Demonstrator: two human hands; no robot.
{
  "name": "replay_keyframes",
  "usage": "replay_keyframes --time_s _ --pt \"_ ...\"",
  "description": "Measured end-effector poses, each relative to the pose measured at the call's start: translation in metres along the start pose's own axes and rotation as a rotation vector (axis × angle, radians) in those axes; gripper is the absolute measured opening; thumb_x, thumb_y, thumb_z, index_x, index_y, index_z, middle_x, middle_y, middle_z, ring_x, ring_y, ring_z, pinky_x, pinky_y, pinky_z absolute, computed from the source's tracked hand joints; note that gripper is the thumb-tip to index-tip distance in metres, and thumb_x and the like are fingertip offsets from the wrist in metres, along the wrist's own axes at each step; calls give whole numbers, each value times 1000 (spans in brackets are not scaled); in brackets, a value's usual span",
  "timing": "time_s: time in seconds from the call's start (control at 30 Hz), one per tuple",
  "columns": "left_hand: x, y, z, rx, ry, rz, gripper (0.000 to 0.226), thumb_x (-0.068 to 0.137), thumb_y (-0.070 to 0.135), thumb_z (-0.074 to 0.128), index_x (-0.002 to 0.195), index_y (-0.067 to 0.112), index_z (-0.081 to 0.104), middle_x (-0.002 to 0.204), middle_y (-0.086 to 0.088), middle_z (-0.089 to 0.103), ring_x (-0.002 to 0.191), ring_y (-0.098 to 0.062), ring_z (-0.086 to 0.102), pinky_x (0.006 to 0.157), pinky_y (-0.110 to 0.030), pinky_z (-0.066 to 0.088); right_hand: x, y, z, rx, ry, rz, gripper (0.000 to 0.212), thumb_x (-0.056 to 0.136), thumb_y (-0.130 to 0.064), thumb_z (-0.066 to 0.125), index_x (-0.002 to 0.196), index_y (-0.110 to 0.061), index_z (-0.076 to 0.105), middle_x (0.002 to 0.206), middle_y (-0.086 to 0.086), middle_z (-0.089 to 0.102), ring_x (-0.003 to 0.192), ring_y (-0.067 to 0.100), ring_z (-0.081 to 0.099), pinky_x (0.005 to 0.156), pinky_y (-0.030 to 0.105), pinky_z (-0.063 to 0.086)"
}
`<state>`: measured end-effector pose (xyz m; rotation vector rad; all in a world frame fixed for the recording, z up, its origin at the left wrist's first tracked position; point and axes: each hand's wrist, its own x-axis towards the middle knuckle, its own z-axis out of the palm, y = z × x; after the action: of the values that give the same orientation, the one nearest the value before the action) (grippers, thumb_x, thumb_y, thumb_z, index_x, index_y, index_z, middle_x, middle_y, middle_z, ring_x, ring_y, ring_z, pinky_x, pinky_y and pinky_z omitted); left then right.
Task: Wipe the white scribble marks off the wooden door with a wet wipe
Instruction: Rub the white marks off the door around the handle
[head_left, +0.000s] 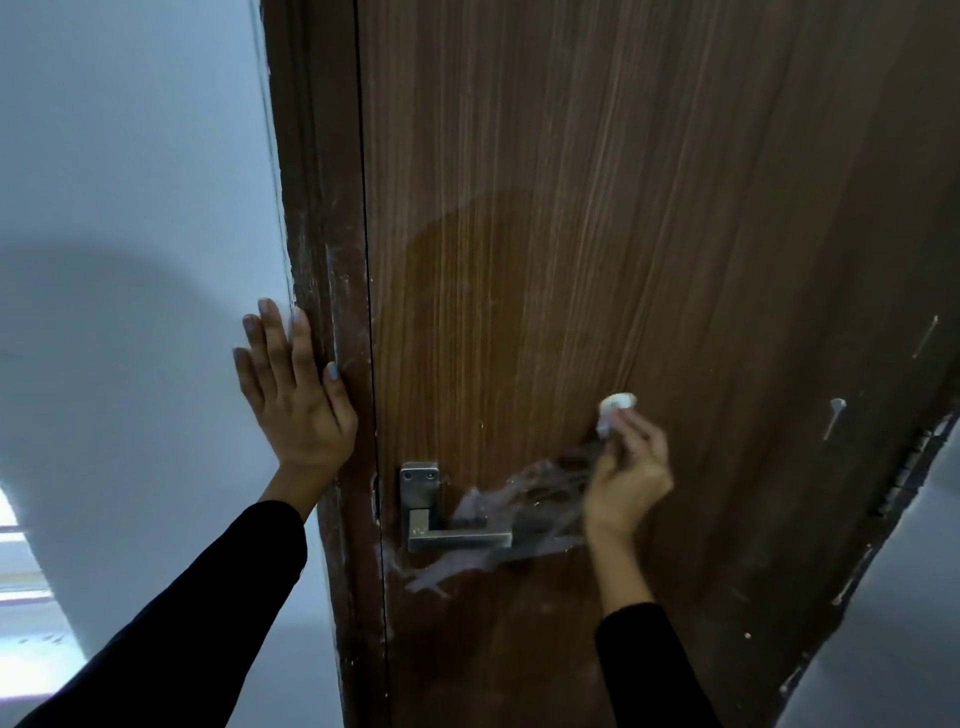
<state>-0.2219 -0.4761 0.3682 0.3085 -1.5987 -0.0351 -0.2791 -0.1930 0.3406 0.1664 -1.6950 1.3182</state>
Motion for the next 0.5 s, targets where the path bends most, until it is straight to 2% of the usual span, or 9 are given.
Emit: replay_keyframes --time_s 0.1,0.13,0.2,0.3,0.37,0.43,0.5 --pt "1 0 -2 2 -12 4 56 99 28 32 151 13 18 158 -18 20 149 -31 10 122 -43 4 -60 3 7 -88 -440 -286 43 65 20 67 99 -5 70 104 13 65 98 25 61 92 31 46" --pt "1 -1 -2 0 -21 9 56 99 29 32 151 13 18 158 -18 20 149 -31 10 122 -43 4 -66 10 4 -107 -505 -305 43 64 20 67 99 -6 70 105 11 65 99 25 61 93 32 46" --pt "-2 -1 -3 -2 -34 18 56 100 30 30 151 12 18 158 -19 19 148 -33 10 122 -44 3 -56 29 -5 -124 -416 -199 43 64 22 65 97 -4 70 104 13 66 97 28 63 91 29 45" --pt "-4 -1 -1 3 -29 8 55 99 30 30 150 11 20 157 -20 21 147 -35 12 122 -43 3 -17 44 -18 -58 -36 59 31 71 20 60 93 2 70 95 20 66 87 31 63 84 14 41" --pt "-5 -1 -1 6 -18 6 55 99 30 31 150 11 20 156 -21 22 147 -35 13 122 -43 3 -5 42 -15 -16 117 139 25 75 16 59 93 3 70 94 22 64 84 29 62 80 9 41" --pt "-4 -2 0 6 -6 15 55 100 30 29 150 12 20 155 -22 23 147 -36 14 121 -43 4 -17 29 -2 5 66 79 25 74 15 62 95 3 70 96 20 62 86 27 61 82 15 42" --pt "-4 -1 0 0 1 22 54 100 31 29 150 11 21 155 -23 25 146 -37 16 121 -44 5 -47 19 8 -17 -199 -104 33 69 18 66 95 -1 70 100 16 63 92 25 60 86 18 44"
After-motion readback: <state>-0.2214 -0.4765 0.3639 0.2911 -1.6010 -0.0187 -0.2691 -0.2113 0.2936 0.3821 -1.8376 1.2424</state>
